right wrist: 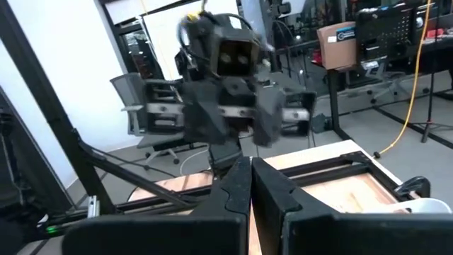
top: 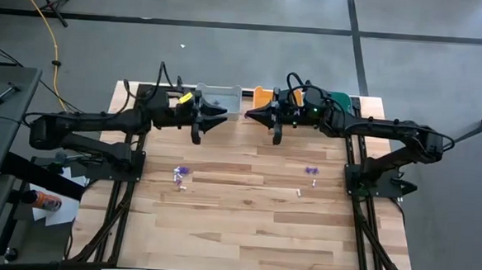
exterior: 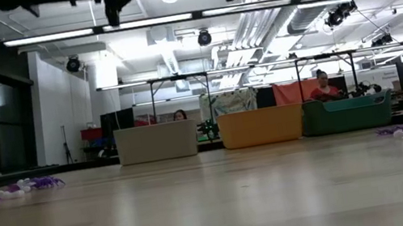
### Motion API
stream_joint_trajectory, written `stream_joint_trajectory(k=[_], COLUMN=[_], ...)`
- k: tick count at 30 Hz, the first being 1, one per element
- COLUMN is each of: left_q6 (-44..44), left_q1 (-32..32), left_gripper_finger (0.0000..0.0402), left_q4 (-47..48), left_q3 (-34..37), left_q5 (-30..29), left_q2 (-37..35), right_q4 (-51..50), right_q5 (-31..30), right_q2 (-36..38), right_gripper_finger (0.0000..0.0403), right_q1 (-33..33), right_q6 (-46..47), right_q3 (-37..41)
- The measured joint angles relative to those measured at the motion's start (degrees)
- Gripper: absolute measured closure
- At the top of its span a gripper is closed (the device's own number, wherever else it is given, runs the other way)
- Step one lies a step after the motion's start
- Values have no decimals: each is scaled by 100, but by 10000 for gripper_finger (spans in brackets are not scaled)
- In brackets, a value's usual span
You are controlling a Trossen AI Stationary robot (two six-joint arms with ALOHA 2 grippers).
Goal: Sort Halloween decoration
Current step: Put the purple witch hat toy into the orange bin
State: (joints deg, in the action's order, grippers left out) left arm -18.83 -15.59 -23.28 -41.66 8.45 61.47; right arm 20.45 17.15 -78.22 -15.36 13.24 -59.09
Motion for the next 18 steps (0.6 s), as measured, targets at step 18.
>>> stream_joint_trajectory(k=[18], left_q6=[241], left_q1=[-15], left_gripper_finger=[259], left_q4=[-366], left_q3=[197], left_q5=[-2], left_q2=[-163], right_q4=[-2], right_q5=[-22], right_q2=[0], right_gripper_finger=[403], right_q1=[31], right_q6=[-23], right_q3=[0])
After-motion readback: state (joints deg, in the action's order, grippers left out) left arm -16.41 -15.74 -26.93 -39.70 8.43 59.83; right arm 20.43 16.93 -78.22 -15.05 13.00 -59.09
